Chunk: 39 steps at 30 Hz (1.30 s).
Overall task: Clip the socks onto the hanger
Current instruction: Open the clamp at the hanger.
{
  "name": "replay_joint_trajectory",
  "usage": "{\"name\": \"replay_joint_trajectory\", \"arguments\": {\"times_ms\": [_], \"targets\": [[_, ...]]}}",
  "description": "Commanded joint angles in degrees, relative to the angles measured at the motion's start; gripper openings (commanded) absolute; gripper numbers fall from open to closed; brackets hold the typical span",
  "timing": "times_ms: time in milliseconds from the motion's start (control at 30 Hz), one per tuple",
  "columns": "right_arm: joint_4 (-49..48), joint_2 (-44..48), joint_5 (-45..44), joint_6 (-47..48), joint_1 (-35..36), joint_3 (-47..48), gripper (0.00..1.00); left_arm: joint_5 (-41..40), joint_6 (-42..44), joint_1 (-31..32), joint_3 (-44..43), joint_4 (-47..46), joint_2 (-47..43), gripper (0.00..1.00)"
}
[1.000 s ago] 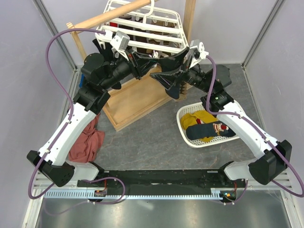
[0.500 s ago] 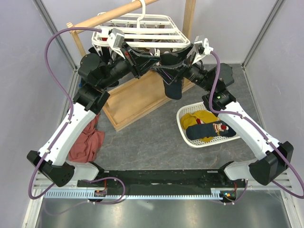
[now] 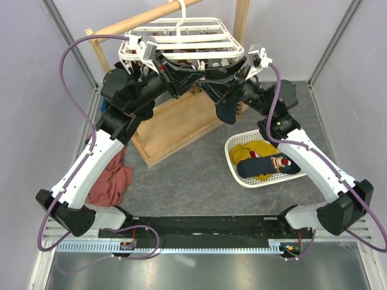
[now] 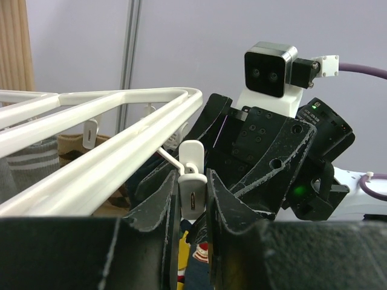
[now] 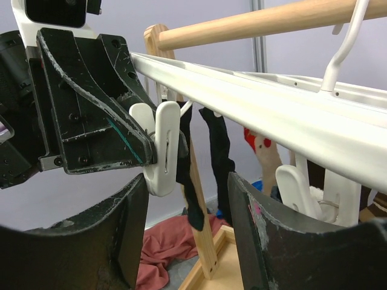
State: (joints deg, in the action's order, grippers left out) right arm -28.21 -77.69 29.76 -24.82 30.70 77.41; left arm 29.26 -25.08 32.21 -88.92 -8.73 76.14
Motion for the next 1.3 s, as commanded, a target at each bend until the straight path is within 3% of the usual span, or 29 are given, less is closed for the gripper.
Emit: {"name": "replay_joint_trajectory", "arguments": {"times_ms": [0,300,467,600,667,700,933,1267], "targets": [[-3.4,-0.6,0.3,-2.1,-0.6,2.9,0.61,10.5,-4.6,1.5,0.6,-1.6,0.1,0.02],[-5.5,-1.2,2.0,-3.3,-0.6,4.0,0.48,10.1,-3.7,1.6,1.6,-0.7,0.8,0.02],[-5.5,-1.2,2.4,-2.7,-0.6,3.4,0.29,8.8,-2.5,1.5,1.9,0.5,0.2,0.07],[-5.4,-1.2,2.6,-2.1,-0.6,2.8,0.10,5.7,-0.7,1.5,1.9,3.1,-1.0,0.19],[-4.8,-1.3,2.6,-1.6,-0.6,2.7,0.08,3.1,0.1,1.5,2.0,4.5,-2.0,0.26],[-4.7,-1.3,2.6,-1.0,-0.6,2.7,0.07,2.2,0.5,1.5,2.1,5.0,-2.6,0.34],[-0.2,-1.0,0.6,3.6,-0.2,2.8,0.02,-8.5,-0.1,1.7,2.5,10.0,-6.6,0.59],[10.0,0.6,-9.5,17.2,5.3,3.9,0.02,-28.5,-1.9,8.0,0.6,18.0,-8.6,0.70]]}}
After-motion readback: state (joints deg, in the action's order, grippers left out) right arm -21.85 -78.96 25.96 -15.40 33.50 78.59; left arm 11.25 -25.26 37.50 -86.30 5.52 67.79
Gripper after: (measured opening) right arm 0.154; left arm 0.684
